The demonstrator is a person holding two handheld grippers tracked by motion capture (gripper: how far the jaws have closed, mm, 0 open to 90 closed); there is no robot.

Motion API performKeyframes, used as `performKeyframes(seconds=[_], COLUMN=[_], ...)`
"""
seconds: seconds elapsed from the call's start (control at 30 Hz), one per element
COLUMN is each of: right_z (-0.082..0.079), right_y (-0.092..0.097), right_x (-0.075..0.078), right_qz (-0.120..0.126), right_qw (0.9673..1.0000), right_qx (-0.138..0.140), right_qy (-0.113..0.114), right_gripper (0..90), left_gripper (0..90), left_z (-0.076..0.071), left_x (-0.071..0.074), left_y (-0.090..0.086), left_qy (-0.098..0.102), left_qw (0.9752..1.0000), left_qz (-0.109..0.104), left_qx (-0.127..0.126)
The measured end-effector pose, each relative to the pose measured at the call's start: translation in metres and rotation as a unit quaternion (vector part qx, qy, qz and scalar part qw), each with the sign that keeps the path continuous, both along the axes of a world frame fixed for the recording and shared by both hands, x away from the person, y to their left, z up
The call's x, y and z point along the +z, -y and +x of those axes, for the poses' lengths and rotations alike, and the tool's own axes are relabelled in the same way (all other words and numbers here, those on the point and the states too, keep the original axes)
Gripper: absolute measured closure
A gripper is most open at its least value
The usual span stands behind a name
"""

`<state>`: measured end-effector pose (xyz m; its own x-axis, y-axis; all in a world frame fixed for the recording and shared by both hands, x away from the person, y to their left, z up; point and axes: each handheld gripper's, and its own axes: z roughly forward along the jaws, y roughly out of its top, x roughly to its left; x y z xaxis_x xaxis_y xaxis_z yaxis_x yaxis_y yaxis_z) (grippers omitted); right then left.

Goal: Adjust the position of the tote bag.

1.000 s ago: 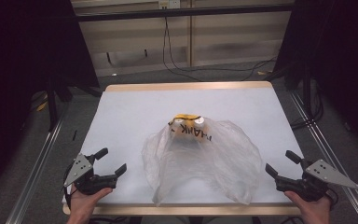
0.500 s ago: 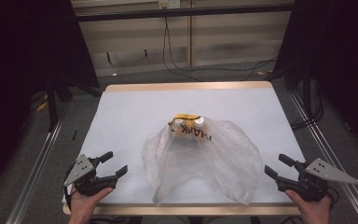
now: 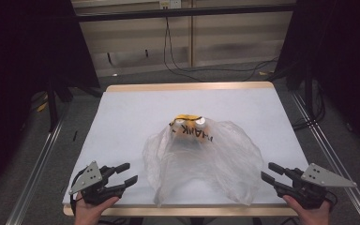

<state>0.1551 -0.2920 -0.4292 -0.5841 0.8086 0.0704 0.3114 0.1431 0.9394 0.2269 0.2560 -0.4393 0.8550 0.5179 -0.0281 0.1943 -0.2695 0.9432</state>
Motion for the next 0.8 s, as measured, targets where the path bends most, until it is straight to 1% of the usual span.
performKeyframes(seconds=[0.07, 0.1, 0.13, 0.17, 0.2, 0.23, 0.27, 0.3, 0.33, 0.37, 0.4, 0.43, 0.47, 0.5, 0.53, 0.57, 0.6, 0.67, 0.73, 0.77, 0.8], right_z=[-0.002, -0.004, -0.004, -0.004, -0.004, -0.004, -0.005, -0.005, -0.005, -0.006, -0.008, -0.010, -0.010, -0.011, -0.012, -0.013, -0.013, -0.010, -0.008, -0.007, -0.007], right_y=[-0.004, -0.006, -0.008, -0.009, -0.011, -0.013, -0.015, -0.017, -0.019, -0.022, -0.024, -0.027, -0.028, -0.029, -0.032, -0.034, -0.037, -0.043, -0.047, -0.050, -0.052], right_x=[0.001, 0.000, 0.000, 0.000, 0.000, 0.000, 0.000, 0.000, -0.001, 0.000, 0.000, 0.001, 0.001, 0.001, 0.000, -0.002, -0.004, -0.007, -0.010, -0.012, -0.014], right_qz=[-0.007, -0.007, -0.004, -0.001, 0.000, -0.002, -0.006, -0.008, -0.008, -0.012, -0.019, -0.016, -0.013, -0.013, -0.014, -0.018, -0.022, -0.032, -0.035, -0.044, -0.050], right_qw=[0.9999, 0.9999, 0.9998, 0.9997, 0.9996, 0.9994, 0.9992, 0.9989, 0.9985, 0.9984, 0.9983, 0.9981, 0.9976, 0.9972, 0.9965, 0.9956, 0.9946, 0.9924, 0.9905, 0.9897, 0.9884], right_qx=[0.007, 0.009, 0.014, 0.018, 0.024, 0.029, 0.034, 0.040, 0.048, 0.050, 0.052, 0.057, 0.065, 0.070, 0.076, 0.084, 0.092, 0.106, 0.116, 0.119, 0.124], right_qy=[-0.005, -0.010, -0.013, -0.015, -0.017, -0.019, -0.022, -0.024, -0.024, -0.024, -0.017, -0.018, -0.023, -0.024, -0.031, -0.037, -0.044, -0.052, -0.065, -0.065, -0.071], right_gripper=[60.7, 62.4, 65.0, 67.1, 68.6, 70.9, 72.6, 73.9, 75.5, 77.1, 78.8, 79.3, 79.5, 79.8, 80.0, 80.0, 79.8, 77.9, 75.1, 73.1, 73.0], left_gripper=[50.7, 53.9, 54.7, 54.8, 56.5, 57.1, 57.1, 57.1, 57.1, 57.3, 58.5, 58.7, 58.6, 58.6, 58.6, 58.5, 58.5, 57.5, 56.9, 56.2, 55.4], left_z=[-0.001, -0.003, -0.004, -0.004, -0.004, -0.007, -0.008, -0.010, -0.011, -0.013, -0.013, -0.017, -0.017, -0.018, -0.019, -0.021, -0.021, -0.023, -0.025, -0.026, -0.028], left_x=[0.001, 0.002, 0.003, 0.004, 0.004, 0.004, 0.005, 0.007, 0.008, 0.009, 0.009, 0.009, 0.008, 0.009, 0.009, 0.009, 0.010, 0.010, 0.010, 0.011, 0.011], left_y=[0.003, 0.007, 0.008, 0.008, 0.008, 0.010, 0.011, 0.012, 0.012, 0.014, 0.014, 0.016, 0.018, 0.020, 0.022, 0.023, 0.024, 0.027, 0.029, 0.029, 0.030], left_qy=[0.000, -0.012, -0.010, -0.009, -0.009, -0.018, -0.022, -0.017, -0.016, -0.022, -0.022, -0.025, -0.027, -0.028, -0.028, -0.029, -0.026, -0.029, -0.028, -0.026, -0.028], left_qw=[1.0000, 0.9998, 0.9999, 0.9997, 0.9997, 0.9994, 0.9992, 0.9991, 0.9988, 0.9987, 0.9987, 0.9982, 0.9976, 0.9974, 0.9971, 0.9968, 0.9966, 0.9963, 0.9959, 0.9960, 0.9958], left_qz=[0.001, -0.001, 0.002, 0.008, 0.008, 0.000, 0.002, 0.011, 0.010, 0.008, 0.008, 0.009, 0.000, 0.002, 0.000, 0.002, 0.005, 0.000, -0.005, 0.000, -0.004], left_qx=[-0.002, -0.017, -0.013, -0.022, -0.022, -0.029, -0.035, -0.039, -0.045, -0.046, -0.046, -0.054, -0.064, -0.066, -0.071, -0.074, -0.078, -0.081, -0.086, -0.086, -0.087])
